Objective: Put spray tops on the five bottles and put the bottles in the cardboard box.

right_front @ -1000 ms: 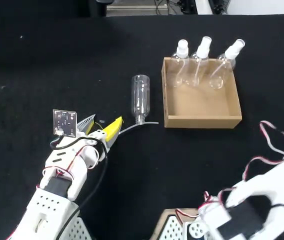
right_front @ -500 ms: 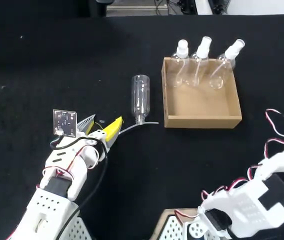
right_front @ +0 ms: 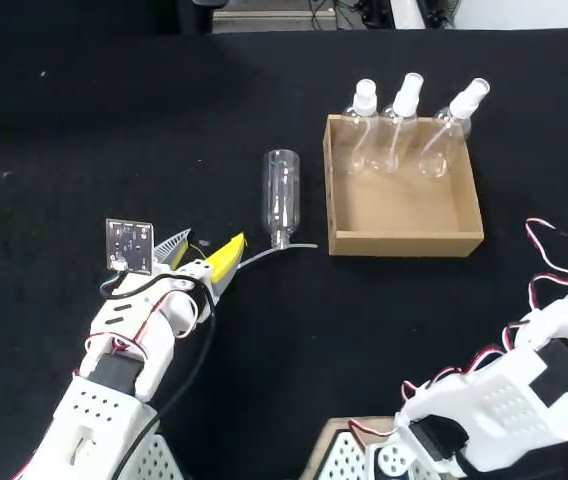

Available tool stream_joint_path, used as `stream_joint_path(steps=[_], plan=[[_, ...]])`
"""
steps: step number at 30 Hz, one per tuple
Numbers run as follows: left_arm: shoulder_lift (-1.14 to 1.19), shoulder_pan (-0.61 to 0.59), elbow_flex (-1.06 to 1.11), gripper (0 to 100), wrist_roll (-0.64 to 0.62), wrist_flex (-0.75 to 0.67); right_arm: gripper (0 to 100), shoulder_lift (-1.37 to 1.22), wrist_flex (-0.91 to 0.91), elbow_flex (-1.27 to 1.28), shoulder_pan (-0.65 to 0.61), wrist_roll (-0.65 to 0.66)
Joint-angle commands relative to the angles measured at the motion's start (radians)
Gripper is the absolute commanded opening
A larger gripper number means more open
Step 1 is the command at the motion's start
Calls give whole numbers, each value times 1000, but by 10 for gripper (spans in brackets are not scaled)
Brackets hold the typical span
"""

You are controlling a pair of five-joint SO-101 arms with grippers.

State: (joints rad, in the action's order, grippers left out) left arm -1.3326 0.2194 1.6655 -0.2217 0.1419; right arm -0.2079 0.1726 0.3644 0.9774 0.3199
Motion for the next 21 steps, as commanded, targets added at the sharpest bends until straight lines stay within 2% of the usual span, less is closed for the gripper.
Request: stream_joint_path(steps=[1,14,21], plan=[[-17,15,-2,271,12,-23,340,-8,-32,-4,32,9],[-15,15,-2,271,12,-23,340,-71,-38,-13,29,2],[-17,15,-2,271,12,-21,340,-81,-117,-13,31,2]])
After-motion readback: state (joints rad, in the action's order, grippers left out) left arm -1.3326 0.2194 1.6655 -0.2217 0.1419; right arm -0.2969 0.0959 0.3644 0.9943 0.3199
